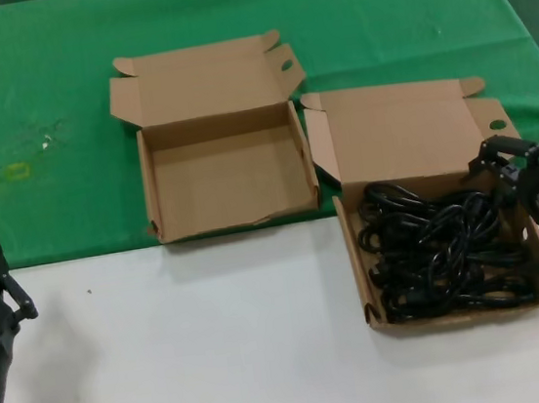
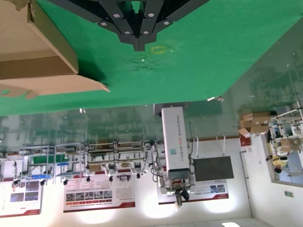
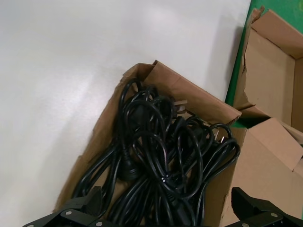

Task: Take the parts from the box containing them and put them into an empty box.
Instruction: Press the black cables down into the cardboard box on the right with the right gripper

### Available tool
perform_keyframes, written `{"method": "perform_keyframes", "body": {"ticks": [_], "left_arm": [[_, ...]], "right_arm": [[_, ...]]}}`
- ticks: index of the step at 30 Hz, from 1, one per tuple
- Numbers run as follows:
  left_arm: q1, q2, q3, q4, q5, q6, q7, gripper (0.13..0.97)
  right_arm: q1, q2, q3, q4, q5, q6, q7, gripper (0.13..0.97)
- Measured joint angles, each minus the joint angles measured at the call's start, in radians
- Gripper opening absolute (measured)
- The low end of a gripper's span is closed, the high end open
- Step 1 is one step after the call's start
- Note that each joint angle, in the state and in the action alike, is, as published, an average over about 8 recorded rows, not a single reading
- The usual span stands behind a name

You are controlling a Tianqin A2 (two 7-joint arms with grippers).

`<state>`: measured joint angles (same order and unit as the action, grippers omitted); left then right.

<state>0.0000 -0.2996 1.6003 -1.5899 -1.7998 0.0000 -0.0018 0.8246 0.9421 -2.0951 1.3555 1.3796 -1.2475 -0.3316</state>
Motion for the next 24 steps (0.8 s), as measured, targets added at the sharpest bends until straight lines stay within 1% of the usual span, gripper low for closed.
{"method": "perform_keyframes", "body": {"ticks": [10,19,24], "left_arm": [[0.000,0.000,0.000,0.000,0.000,0.000,0.000,0.144],[0.000,0.000,0.000,0.000,0.000,0.000,0.000,0.144],[0.000,0.000,0.000,0.000,0.000,0.000,0.000,0.144]], "right_arm": [[-0.009,-0.056,-0.002,-0.041,-0.025,0.020,-0.029,0.966],[-0.012,-0.079,-0.007,-0.068,-0.049,0.030,-0.050,0.935],[-0.006,-0.086,-0.007,-0.076,-0.063,0.036,-0.055,0.871]]}}
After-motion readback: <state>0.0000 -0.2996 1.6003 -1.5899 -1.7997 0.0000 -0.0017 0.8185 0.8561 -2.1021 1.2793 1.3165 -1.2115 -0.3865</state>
